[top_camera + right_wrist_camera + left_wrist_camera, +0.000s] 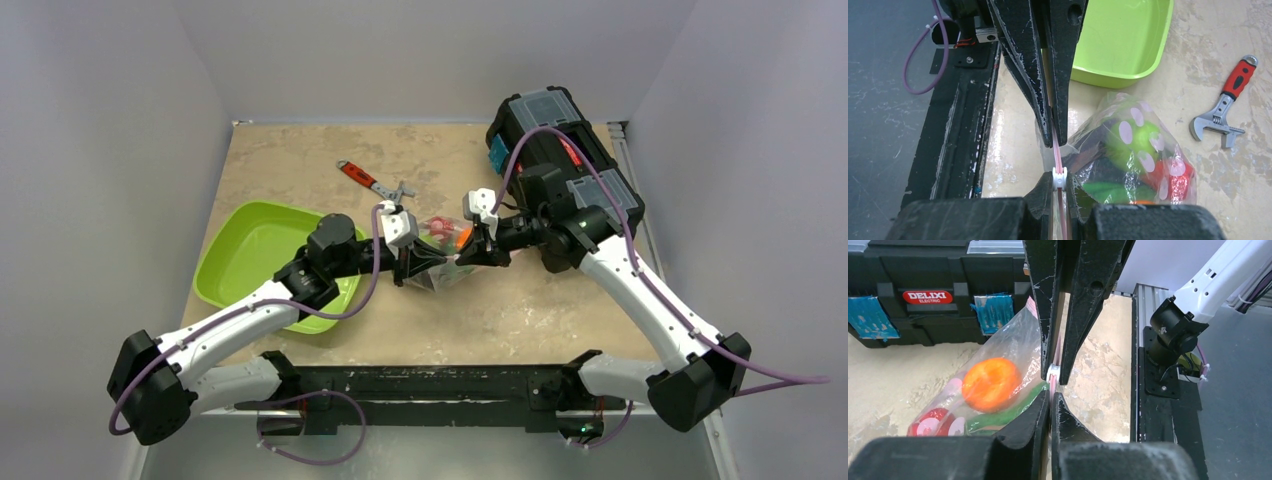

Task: Open the zip-top bag and remove the fake food
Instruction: Unzip the zipper food storage bag at the center of the board.

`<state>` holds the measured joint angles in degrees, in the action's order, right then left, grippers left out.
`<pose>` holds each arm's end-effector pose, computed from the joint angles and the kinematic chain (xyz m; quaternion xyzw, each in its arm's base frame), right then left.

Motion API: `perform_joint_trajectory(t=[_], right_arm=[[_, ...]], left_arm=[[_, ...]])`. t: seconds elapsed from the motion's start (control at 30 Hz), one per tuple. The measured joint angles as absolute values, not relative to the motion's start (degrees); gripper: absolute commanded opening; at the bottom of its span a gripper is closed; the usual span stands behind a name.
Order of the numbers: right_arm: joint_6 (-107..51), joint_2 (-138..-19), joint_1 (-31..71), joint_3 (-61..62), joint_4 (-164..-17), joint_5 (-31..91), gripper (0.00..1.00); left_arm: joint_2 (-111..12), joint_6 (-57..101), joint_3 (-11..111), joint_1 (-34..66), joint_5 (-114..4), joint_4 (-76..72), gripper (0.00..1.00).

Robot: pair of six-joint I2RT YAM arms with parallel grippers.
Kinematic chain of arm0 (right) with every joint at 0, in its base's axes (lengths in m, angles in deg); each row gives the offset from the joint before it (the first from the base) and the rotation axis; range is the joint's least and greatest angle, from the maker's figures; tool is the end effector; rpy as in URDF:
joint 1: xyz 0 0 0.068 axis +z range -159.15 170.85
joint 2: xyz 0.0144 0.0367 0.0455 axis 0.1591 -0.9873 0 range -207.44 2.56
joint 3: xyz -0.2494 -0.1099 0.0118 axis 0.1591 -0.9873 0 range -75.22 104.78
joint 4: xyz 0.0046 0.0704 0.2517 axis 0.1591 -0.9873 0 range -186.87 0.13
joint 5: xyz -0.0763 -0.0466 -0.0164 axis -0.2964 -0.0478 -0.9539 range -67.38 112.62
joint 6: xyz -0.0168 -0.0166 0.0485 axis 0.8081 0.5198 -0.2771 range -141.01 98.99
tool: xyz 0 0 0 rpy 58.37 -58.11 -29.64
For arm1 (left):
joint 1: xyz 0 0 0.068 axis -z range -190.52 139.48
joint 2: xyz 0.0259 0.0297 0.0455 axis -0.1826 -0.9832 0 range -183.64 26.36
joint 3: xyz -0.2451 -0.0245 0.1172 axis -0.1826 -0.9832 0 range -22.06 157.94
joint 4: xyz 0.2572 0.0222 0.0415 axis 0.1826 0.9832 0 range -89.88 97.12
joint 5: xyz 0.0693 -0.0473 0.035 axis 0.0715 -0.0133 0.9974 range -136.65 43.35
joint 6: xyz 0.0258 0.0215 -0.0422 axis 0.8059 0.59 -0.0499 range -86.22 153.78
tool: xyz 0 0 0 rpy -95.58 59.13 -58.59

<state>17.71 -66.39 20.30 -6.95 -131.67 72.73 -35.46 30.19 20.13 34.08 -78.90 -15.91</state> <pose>0.1976 0.1430 0.3515 -0.6060 0.5910 0.3568 0.3952 0.1648 -0.1892 0.3138 0.4234 0.5893 -0.4533 0.5177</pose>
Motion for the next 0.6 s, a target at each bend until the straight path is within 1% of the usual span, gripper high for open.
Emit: perform_joint_trajectory(t=[0.27, 0.6], right_arm=[[17.66, -65.97, 20.04, -7.93, -131.03, 73.08, 0.00], [18.21, -61.41, 15.64, -10.49, -129.22, 72.46, 0.00]], left_arm=[[-34.52, 31.08, 20.48, 34.01, -77.63, -13.46, 0.00], [-27.18, 33.68, 19.78, 34.01, -73.22, -9.59, 0.00]])
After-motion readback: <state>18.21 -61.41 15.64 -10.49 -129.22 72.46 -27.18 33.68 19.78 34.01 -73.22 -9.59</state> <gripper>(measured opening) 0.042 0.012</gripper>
